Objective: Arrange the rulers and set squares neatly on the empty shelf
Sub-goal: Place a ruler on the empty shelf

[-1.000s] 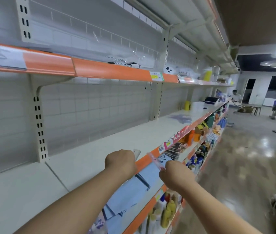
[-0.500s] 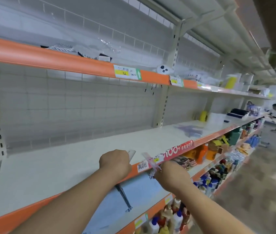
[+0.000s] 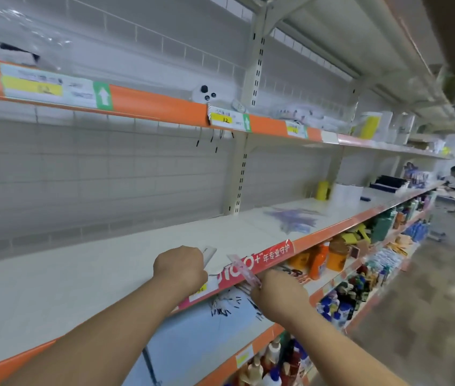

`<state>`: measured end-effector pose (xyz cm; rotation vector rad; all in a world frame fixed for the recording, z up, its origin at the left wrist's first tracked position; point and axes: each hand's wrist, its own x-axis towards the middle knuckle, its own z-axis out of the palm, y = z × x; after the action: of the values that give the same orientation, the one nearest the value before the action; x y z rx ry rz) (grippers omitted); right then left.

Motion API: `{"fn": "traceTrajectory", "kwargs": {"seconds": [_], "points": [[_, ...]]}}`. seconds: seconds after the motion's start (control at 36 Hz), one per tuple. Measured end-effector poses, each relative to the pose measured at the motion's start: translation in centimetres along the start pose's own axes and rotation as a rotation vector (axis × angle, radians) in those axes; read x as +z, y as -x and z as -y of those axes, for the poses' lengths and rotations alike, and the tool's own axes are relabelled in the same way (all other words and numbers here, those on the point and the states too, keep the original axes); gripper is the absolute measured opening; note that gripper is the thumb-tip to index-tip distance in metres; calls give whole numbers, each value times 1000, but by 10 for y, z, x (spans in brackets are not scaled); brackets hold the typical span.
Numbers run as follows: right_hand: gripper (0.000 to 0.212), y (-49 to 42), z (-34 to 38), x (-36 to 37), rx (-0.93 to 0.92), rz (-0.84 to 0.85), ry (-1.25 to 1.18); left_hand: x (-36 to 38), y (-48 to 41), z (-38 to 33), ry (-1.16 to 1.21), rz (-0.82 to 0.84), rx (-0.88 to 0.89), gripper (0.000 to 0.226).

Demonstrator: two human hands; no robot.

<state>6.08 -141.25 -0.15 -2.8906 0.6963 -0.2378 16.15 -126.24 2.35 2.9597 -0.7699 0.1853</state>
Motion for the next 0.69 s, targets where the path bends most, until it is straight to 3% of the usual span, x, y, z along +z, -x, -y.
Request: {"fn": "traceTrajectory", "kwargs": {"seconds": [0.25, 0.42, 0.56, 0.69], "points": [[34, -103, -60, -5, -7, -17, 29, 17, -103, -47, 20, -41, 12, 9], [21, -153, -72, -14, -50, -10, 43, 18, -147, -64, 17, -51, -25, 10], [24, -186, -72, -9, -88, -5, 8, 23, -167, -68, 1, -57, -66, 26], [19, -213, -70, -1, -162, 32, -19, 29, -177, -65, -31, -19, -126, 11]]}}
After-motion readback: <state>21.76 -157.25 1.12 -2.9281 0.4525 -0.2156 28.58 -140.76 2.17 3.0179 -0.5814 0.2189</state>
